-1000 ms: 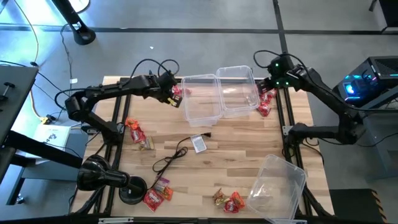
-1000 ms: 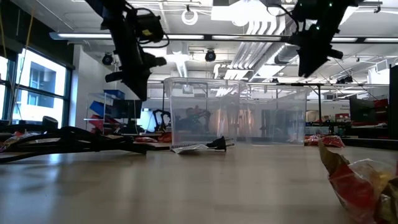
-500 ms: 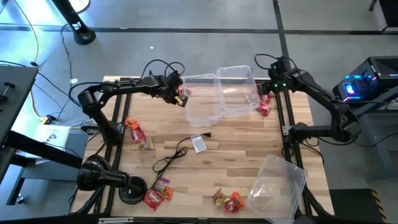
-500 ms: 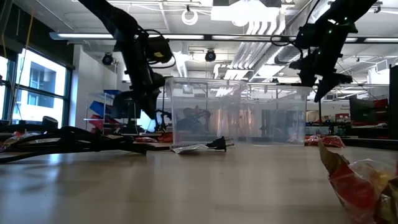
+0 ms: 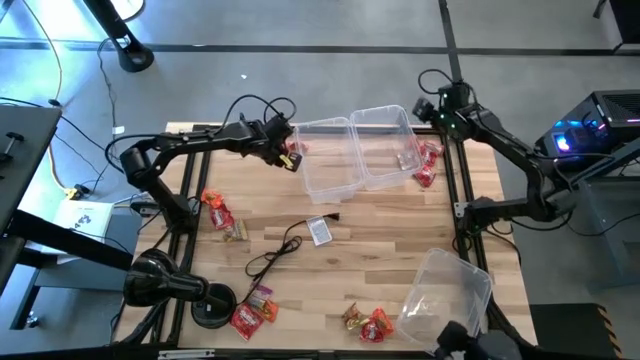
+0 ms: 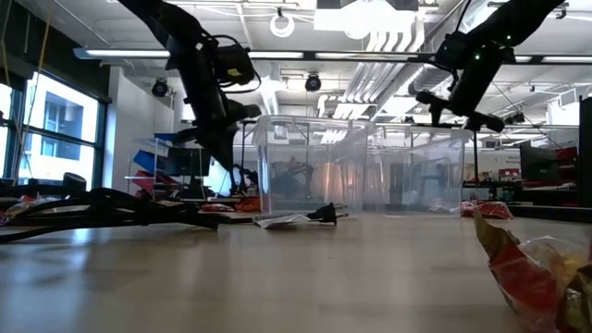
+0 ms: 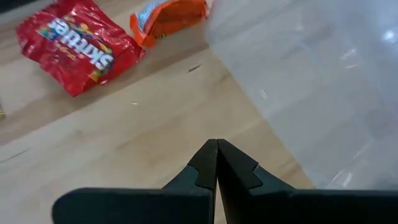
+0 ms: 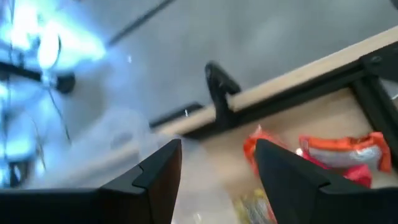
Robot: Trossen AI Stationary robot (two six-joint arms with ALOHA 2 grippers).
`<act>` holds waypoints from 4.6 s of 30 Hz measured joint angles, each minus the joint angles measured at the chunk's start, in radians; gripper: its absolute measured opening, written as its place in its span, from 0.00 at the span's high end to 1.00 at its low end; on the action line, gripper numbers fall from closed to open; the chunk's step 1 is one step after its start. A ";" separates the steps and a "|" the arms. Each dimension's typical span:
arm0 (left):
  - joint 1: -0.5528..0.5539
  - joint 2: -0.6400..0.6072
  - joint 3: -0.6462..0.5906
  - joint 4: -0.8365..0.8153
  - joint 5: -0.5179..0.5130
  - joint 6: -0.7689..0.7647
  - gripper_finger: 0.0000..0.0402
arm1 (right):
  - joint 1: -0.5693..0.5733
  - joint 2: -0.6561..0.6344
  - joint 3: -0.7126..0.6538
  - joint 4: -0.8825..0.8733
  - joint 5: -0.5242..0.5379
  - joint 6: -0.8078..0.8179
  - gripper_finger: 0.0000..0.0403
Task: Sort candy
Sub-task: Move the top left and bottom right transparent bins to the top center
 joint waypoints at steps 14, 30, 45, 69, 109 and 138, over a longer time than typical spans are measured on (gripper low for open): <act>0.000 -0.216 0.000 -0.007 -0.105 0.054 1.00 | -0.008 0.142 0.007 -0.092 -0.067 0.091 0.68; -0.004 -0.321 0.000 0.054 -0.116 0.216 1.00 | 0.249 -0.238 0.008 -0.090 -0.271 -0.187 0.75; -0.009 -0.321 0.000 0.080 -0.017 0.310 1.00 | 1.215 -0.379 0.008 -0.240 -0.188 0.346 0.86; 0.000 -0.321 0.000 0.074 0.029 0.338 1.00 | 1.657 -0.185 0.006 -0.501 -0.153 0.920 0.66; 0.021 -0.647 0.002 0.328 0.196 0.371 1.00 | 1.511 -0.005 0.517 -0.688 0.315 0.678 0.97; -0.080 -0.773 0.264 0.356 0.249 0.394 0.47 | 0.851 0.726 1.173 0.178 -0.422 -0.562 0.97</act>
